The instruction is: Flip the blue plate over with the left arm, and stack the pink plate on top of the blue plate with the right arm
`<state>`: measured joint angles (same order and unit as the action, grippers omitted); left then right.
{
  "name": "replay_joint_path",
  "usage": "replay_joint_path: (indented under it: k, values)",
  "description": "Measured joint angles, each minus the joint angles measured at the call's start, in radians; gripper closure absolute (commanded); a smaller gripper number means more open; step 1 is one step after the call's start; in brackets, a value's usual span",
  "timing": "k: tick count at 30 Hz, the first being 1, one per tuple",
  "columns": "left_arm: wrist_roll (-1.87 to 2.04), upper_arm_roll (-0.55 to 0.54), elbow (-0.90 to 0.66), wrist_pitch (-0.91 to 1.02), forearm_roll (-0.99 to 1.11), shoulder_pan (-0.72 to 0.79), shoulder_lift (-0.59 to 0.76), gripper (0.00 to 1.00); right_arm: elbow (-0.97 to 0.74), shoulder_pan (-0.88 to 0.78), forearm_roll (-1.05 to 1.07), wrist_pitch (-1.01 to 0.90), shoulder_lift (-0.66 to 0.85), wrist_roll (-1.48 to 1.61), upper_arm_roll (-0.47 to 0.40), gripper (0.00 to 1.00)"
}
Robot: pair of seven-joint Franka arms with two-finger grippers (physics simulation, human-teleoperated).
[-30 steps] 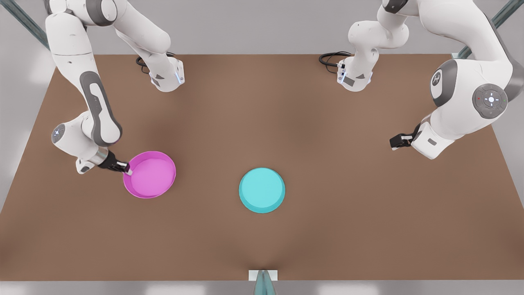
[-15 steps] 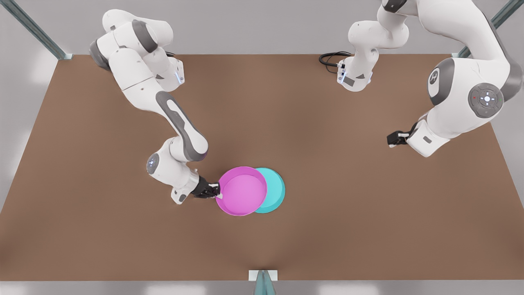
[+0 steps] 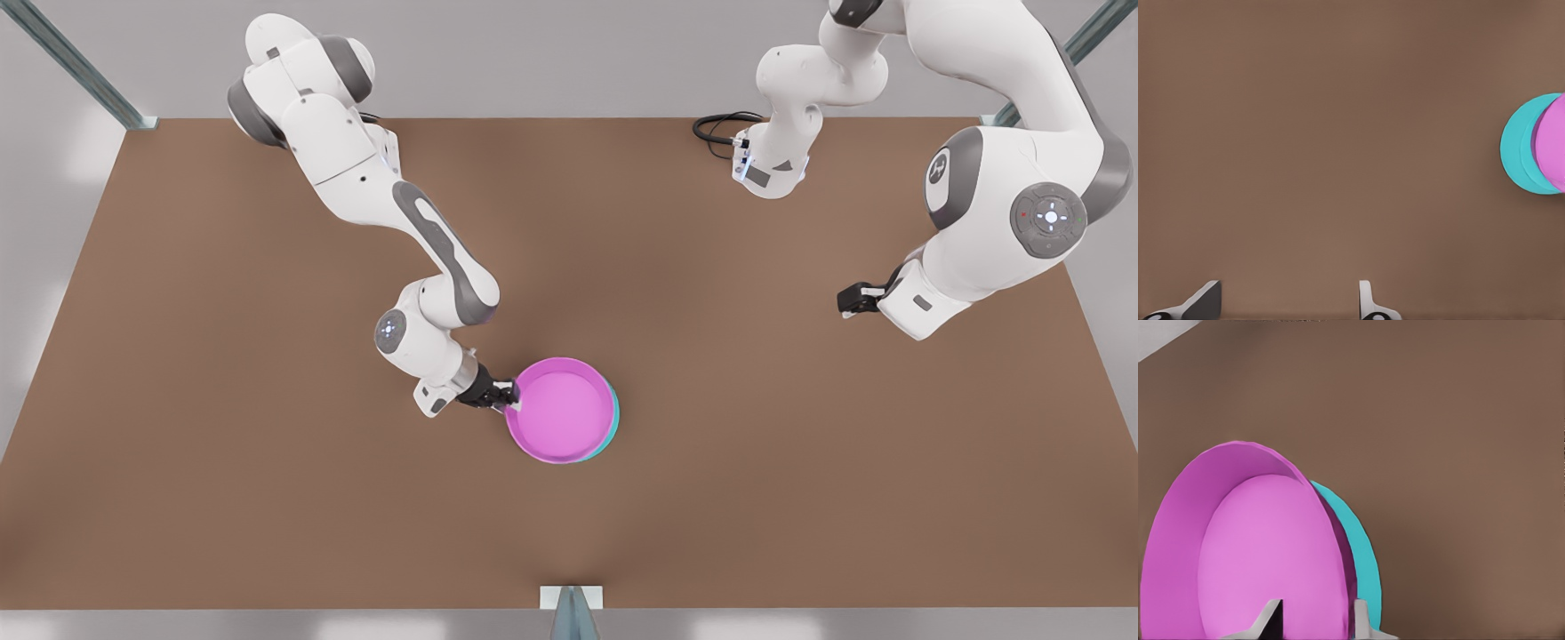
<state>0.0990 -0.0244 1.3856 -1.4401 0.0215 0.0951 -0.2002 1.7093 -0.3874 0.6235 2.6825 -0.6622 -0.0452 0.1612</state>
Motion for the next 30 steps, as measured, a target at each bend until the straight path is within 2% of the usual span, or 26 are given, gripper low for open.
replay_joint_path:
  k: [3, 5, 6, 8, 10, 12, 14, 16, 19, 24, 26, 28, 30]
  values:
    - [-0.002, 0.0, 0.0, 0.0, 0.001, 0.0, 0.0, 0.0, -0.004, 0.005, -0.001, 0.002, 0.022, -0.038, -0.016, 0.0]
    - [-0.003, 0.0, 0.0, 0.0, 0.001, 0.0, 0.0, 0.0, -0.012, 0.005, -0.007, -0.027, 0.094, -0.062, -0.113, 0.0]
    - [-0.004, 0.0, 0.0, 0.001, 0.001, 0.0, 0.0, 0.0, -0.03, 0.01, -0.04, -0.082, 0.131, -0.072, -0.213, 0.0]
    - [-0.005, 0.0, 0.0, 0.001, 0.002, 0.0, 0.0, 0.0, -0.115, 0.13, -0.125, -0.232, 0.152, -0.066, -0.33, 0.0]
    - [-0.005, 0.0, 0.0, 0.0, 0.002, 0.0, -0.001, 0.0, -0.172, 0.315, -0.24, -0.354, 0.152, -0.022, -0.365, 0.0]
    - [-0.006, 0.0, 0.0, 0.0, 0.002, 0.0, -0.002, 0.0, -0.184, 0.394, -0.359, -0.453, 0.209, 0.026, -0.398, 0.0]
    - [-0.007, 0.0, 0.0, 0.0, 0.002, 0.0, -0.002, 0.0, -0.183, 0.387, -0.447, -0.559, 0.324, 0.061, -0.408, 0.0]
    - [-0.008, 0.0, 0.0, 0.0, 0.002, 0.0, -0.002, 0.0, -0.203, 0.308, -0.522, -0.688, 0.438, 0.073, -0.408, 0.0]
    - [-0.008, 0.0, 0.0, -0.001, 0.002, 0.0, -0.002, 0.0, -0.395, 0.255, -0.577, -0.906, 0.404, 0.081, -0.405, 0.0]
    - [-0.009, 0.0, -0.001, 0.0, 0.002, 0.0, -0.001, 0.0, -0.531, 0.211, -0.621, -1.202, 0.39, 0.088, -0.407, 0.0]
    - [-0.01, 0.0, -0.001, 0.0, 0.002, 0.0, 0.0, 0.0, -0.501, 0.216, -0.629, -1.277, 0.472, 0.09, -0.403, 0.0]
    - [-0.01, 0.0, -0.002, 0.001, 0.002, 0.0, 0.001, 0.0, -0.422, 0.288, -0.641, -1.318, 0.55, 0.091, -0.333, 0.0]
    - [-0.01, 0.0, -0.002, 0.002, 0.002, 0.0, 0.001, 0.0, -0.36, 0.315, -0.653, -1.336, 0.597, 0.093, -0.302, 0.0]
